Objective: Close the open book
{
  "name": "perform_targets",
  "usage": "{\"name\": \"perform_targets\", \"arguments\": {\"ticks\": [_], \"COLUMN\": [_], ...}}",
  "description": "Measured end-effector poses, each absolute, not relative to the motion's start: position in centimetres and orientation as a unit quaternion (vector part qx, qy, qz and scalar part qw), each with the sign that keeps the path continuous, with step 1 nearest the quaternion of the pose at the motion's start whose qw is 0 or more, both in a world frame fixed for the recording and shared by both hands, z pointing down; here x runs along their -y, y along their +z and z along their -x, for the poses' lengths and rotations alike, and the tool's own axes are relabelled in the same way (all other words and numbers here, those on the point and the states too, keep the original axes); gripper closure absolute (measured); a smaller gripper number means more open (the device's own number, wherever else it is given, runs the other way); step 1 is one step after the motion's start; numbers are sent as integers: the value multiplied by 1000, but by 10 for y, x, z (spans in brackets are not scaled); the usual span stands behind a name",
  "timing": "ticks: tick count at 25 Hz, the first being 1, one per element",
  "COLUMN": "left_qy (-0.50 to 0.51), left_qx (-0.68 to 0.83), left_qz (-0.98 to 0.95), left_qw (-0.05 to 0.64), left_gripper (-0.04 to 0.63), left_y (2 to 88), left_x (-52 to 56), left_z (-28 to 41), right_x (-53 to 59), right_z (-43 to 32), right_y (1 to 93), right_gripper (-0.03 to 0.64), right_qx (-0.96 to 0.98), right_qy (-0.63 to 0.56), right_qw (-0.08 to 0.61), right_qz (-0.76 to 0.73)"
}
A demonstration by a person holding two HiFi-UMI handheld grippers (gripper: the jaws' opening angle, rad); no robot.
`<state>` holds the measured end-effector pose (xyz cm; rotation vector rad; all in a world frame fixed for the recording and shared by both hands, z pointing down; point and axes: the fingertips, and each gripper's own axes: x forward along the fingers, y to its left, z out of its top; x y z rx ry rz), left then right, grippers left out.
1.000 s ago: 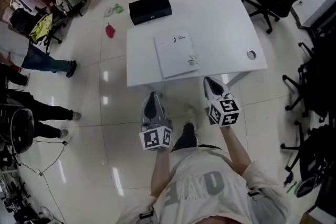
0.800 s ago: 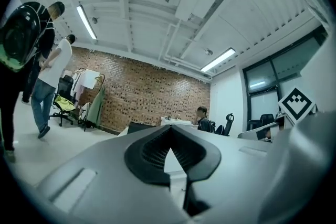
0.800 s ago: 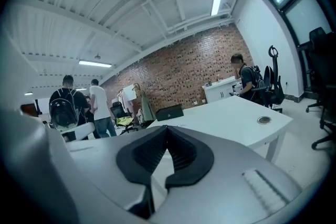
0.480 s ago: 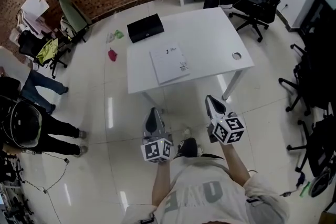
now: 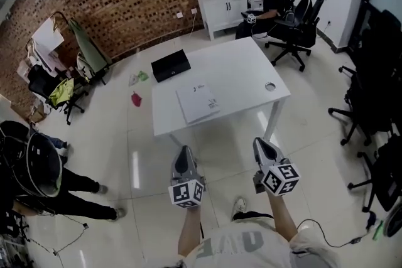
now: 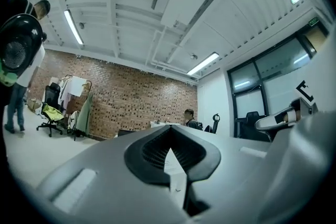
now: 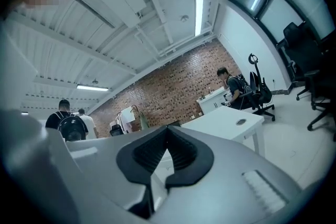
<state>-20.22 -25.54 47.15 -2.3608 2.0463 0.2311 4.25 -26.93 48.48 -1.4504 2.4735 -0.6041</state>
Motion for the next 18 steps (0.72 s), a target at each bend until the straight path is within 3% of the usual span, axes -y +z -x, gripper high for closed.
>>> {"name": "perform_targets", "arguments": {"ticks": [10,18], "left_qy": [115,125], "left_qx": [-660,-640], "left_qz": [742,758], "left_qw": [-5,6], "left_gripper": [578,578], "left_y": [461,439], "left_x": [64,-50], "left_z": [175,117], "right_x": [99,-17], "right_z": [-36,-83], "right_y": [472,446], "right_gripper": [612,612], "right_qx": [-867,-862], "right_qy": [-206,-198], "right_qw": [103,125], "right_qz": [442,449]}}
